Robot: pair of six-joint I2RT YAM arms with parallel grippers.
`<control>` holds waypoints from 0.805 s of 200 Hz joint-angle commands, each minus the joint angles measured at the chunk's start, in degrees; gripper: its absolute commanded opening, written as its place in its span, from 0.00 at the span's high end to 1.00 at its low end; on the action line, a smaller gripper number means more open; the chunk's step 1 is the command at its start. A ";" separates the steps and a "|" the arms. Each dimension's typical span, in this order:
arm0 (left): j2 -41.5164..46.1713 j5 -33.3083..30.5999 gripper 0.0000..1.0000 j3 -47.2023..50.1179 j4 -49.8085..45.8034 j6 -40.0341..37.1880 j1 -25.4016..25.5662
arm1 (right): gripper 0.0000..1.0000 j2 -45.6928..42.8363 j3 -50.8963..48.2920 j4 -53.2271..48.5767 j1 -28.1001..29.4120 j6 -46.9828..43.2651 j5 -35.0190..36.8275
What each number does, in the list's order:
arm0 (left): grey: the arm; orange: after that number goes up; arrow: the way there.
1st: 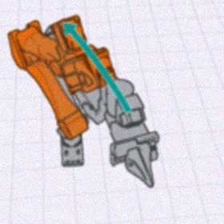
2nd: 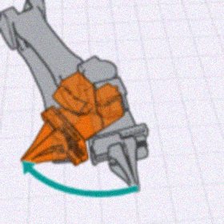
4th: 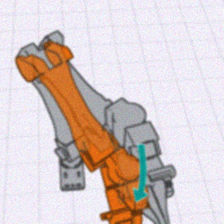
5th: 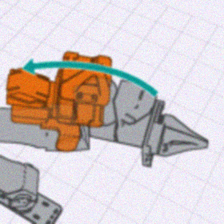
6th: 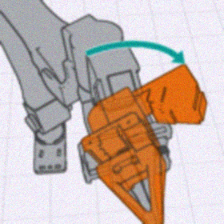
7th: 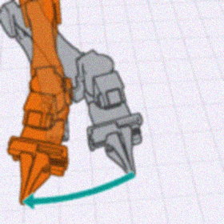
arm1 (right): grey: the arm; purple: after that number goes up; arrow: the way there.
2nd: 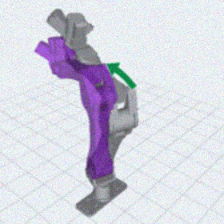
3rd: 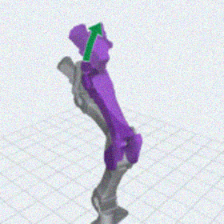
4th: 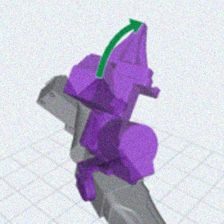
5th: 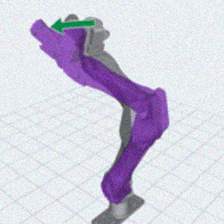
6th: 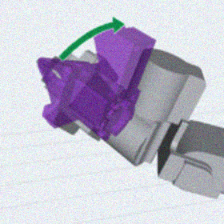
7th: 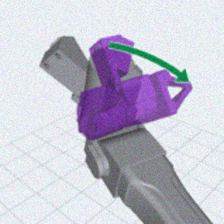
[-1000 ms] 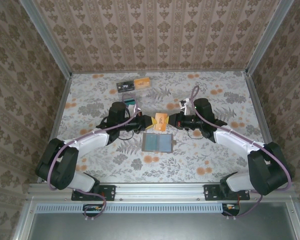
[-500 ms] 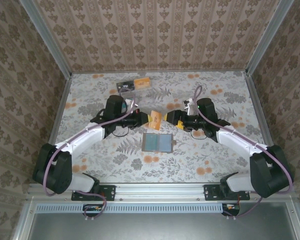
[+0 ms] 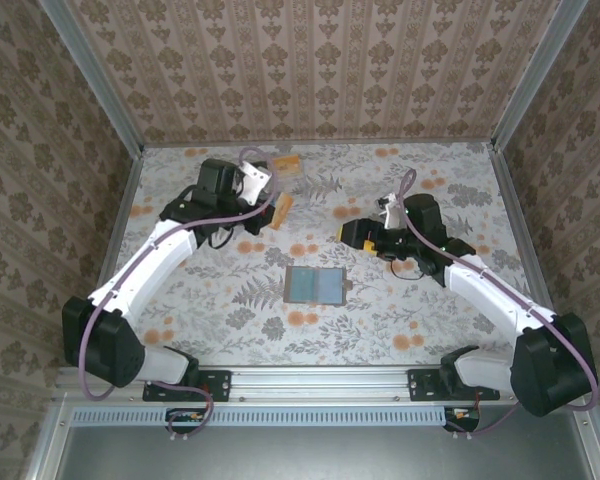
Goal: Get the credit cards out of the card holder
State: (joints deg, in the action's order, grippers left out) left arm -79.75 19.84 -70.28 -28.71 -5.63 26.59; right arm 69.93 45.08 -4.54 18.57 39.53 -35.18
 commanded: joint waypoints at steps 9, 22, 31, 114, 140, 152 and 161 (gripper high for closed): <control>-4.97 -6.82 1.00 -6.92 -4.29 -18.32 -0.06 | 0.00 -0.90 2.74 -2.65 -0.52 -1.81 2.05; -8.00 -8.42 1.00 -10.38 -5.25 -20.50 -0.05 | 0.00 -0.67 3.78 -4.14 -0.54 -2.57 3.19; -10.27 -9.44 1.00 -12.55 -5.79 -21.80 -0.06 | 0.00 -0.67 4.49 -5.41 -0.39 -3.55 4.19; -23.29 -15.03 1.00 -23.47 -1.43 -42.05 -0.05 | 0.00 -0.33 7.74 -9.09 -0.37 -5.33 7.23; -29.21 -16.18 1.00 -30.22 -2.82 -45.13 -1.49 | 0.00 0.53 9.17 -10.74 -0.37 -5.73 7.35; -31.65 -16.27 1.00 -32.76 -2.93 -46.14 -1.81 | 0.00 0.98 9.95 -11.56 -0.32 -6.05 7.58; -33.18 -16.02 1.00 -34.22 -2.85 -46.95 -1.96 | 0.00 1.36 10.48 -12.10 -0.34 -6.29 7.64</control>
State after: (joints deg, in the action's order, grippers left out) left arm -109.36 4.84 -99.88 -31.11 -47.09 26.06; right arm 70.30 52.69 -13.98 18.37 34.61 -28.71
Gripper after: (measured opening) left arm 0.047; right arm 0.999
